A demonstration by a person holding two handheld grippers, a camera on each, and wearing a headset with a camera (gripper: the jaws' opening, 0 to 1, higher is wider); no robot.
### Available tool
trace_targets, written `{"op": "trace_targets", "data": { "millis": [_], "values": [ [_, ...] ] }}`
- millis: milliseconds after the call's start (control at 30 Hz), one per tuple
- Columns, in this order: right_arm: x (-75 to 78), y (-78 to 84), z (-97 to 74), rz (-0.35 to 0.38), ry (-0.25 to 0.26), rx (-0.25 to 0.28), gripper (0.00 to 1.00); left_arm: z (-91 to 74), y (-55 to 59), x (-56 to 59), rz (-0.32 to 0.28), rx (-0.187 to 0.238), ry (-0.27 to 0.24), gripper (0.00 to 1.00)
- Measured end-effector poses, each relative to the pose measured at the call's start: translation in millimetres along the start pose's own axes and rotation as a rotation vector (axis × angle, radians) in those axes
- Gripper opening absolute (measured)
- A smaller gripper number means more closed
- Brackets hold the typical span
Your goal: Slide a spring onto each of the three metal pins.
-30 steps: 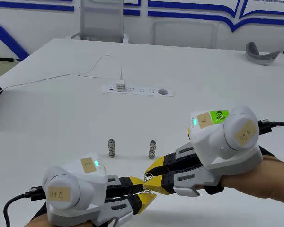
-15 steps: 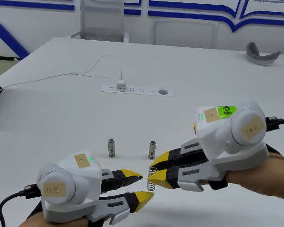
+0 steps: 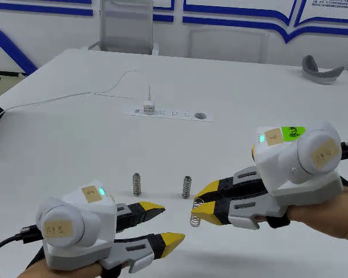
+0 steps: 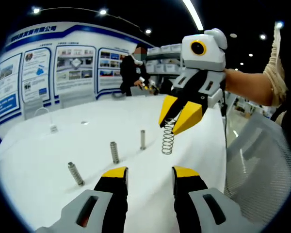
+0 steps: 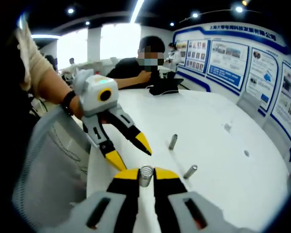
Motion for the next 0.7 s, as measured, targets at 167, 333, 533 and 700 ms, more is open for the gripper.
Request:
{"op": "trace_targets", "data": {
  "millis": [167,333,533,700],
  "values": [
    [5.8,-0.1,-4.4,0.006,0.017,0.002,0.12,-1.8,0.8,-1.5,-0.010,-0.006,-0.001,0.39],
    [10.4,0.0,-7.0,0.010,0.030,0.005,0.12,-5.4,-1.6,-4.2,-0.003,-0.006,-0.004,0.41],
    [17.6,1.2,-11.2,0.019,0.049,0.008,0.12,-12.3,-1.9,-10.0,0.000,-0.009,-0.015,0.42],
    [23.9,0.6,-15.0,0.027,0.066,0.015,0.12,-19.8,2.1,-14.9,-0.002,-0.016,-0.030,0.44]
  ]
}}
Point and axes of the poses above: the centre of the closed fingertips' face, and the gripper's own axes: z roughly forward along the fingers, x roughly to its right, y roughly out of its underside, the point moved 1 cm from there along -z, roughly backward along the fingers, and after that the axes turned 2 degrees about y, right-handed, at the moved point
